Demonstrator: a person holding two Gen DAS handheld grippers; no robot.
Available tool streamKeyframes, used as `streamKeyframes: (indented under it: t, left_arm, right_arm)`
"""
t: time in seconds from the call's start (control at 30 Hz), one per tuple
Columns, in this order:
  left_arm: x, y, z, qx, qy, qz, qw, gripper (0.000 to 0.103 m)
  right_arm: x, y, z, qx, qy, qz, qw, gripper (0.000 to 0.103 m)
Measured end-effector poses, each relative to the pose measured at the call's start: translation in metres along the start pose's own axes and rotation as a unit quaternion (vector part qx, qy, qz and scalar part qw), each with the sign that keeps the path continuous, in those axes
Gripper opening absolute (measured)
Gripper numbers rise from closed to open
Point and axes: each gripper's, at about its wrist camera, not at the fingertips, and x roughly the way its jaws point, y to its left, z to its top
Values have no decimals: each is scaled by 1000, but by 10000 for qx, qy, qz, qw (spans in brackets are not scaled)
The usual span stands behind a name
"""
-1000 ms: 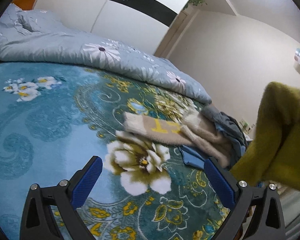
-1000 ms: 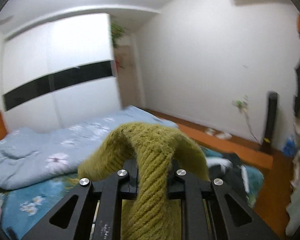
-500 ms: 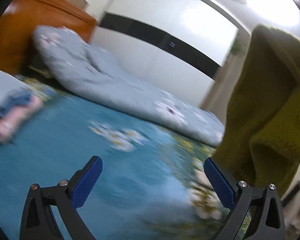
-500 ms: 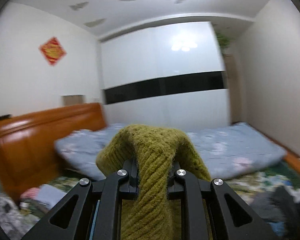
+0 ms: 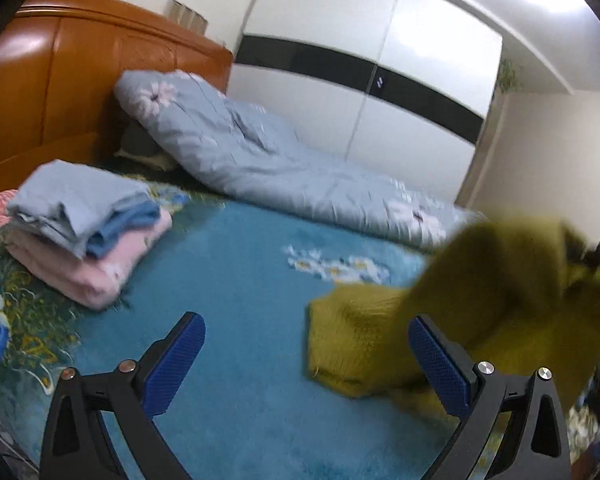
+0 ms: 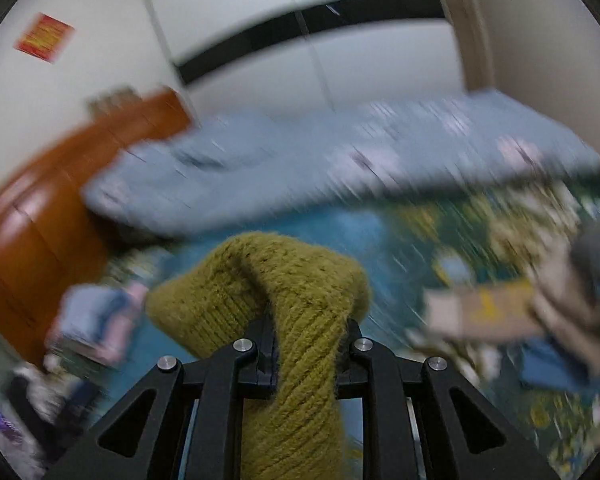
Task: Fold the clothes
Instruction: 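Lower the sweater onto the open bedspread and release it with the right gripper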
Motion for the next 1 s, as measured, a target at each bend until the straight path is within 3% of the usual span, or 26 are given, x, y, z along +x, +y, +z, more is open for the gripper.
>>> streamKeyframes:
  t: [0.1,0.17,0.33,0.4,0.57,0.7,0.87,1.0]
  left_arm:
    - [8,-14,-6,168,132,-7,9998,103]
    - [14,-25,-10,257,244,-106,9993,103]
    - [39,-59,-21,579,657,-412,9953,103]
    - [49,-72,-25,690,814,-548,9928,103]
    - [65,-103,-28,1127,1081,-803,9845,103]
    - [77,-118,-31,1505,1140,-740,9792,103]
    - [91,-99,-40,1251,1354,-683,9805,103]
    - [97,-73,-47,822,1441,-457,9851,103]
  right_arm:
    - [22,-52,-30,232,403,-583,9972,18]
    - [28,-84,-50,475,593,-639,9951,18]
    - [15,-113,-61,837,670,-419,9933,23]
    - [15,-115,-62,705,730,-536,9934,24]
    - [2,-123,-64,562,552,-674,9946,42]
    - [-17,-143,-71,723,268,-691,9946,48]
    - [-41,-152,-90,686,174,-824,9941,48]
    - [-36,-109,-84,-15,148,-481,9987,49]
